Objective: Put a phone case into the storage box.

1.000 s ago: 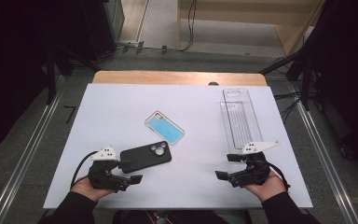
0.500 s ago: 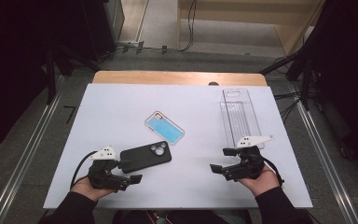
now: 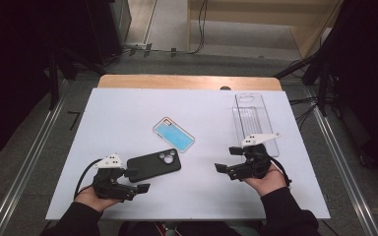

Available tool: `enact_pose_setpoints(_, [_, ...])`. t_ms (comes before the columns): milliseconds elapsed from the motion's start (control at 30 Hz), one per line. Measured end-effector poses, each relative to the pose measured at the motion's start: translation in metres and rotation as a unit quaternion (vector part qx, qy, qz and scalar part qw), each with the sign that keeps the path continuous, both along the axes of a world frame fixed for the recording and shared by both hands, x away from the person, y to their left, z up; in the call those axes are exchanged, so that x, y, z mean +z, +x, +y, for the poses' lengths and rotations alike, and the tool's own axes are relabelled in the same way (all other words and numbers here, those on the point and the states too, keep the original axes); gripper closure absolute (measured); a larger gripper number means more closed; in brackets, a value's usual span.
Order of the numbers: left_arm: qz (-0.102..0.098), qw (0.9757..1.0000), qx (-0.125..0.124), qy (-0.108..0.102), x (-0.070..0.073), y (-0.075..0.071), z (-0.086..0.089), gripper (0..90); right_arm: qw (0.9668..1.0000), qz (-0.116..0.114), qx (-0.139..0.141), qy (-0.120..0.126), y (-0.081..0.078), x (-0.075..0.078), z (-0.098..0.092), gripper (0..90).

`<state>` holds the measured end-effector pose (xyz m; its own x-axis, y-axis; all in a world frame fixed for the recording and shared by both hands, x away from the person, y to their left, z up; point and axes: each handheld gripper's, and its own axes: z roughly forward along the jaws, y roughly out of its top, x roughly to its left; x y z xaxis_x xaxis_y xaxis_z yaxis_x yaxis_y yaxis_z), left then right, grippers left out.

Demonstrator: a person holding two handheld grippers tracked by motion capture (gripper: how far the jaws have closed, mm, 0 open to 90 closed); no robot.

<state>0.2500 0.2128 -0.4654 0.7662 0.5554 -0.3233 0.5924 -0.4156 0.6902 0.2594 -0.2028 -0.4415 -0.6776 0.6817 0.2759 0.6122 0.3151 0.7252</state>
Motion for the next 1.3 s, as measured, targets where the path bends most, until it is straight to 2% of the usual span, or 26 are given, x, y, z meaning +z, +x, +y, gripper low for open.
enact_pose_setpoints(300, [-0.001, 1.0000, 0.000, -0.001, 0.000, 0.000, 0.000, 23.5, 0.9999, -0.007, 0.008, 0.004, 0.018, 0.007, 0.013, 12.4])
enact_pose_setpoints(933, [0.001, 1.0000, -0.001, -0.001, 0.000, 0.000, 0.000, 23.4, 0.9983, -0.022, 0.052, 0.019, 0.060, 0.022, 0.041, 12.4])
enact_pose_setpoints(1100, [0.002, 1.0000, 0.001, -0.004, 0.000, 0.001, 0.001, 23.4, 0.9980, -0.022, 0.056, 0.022, 0.068, 0.020, 0.051, 12.4])
enact_pose_setpoints(1167, [0.002, 1.0000, 0.002, -0.003, 0.000, 0.001, 0.001, 23.4, 0.9978, -0.011, 0.060, 0.027, 0.075, 0.016, 0.060, 12.4])
enact_pose_setpoints(1300, [0.001, 1.0000, 0.002, -0.006, 0.000, 0.001, 0.001, 23.4, 0.9974, -0.010, 0.068, 0.022, 0.082, 0.012, 0.071, 12.5])
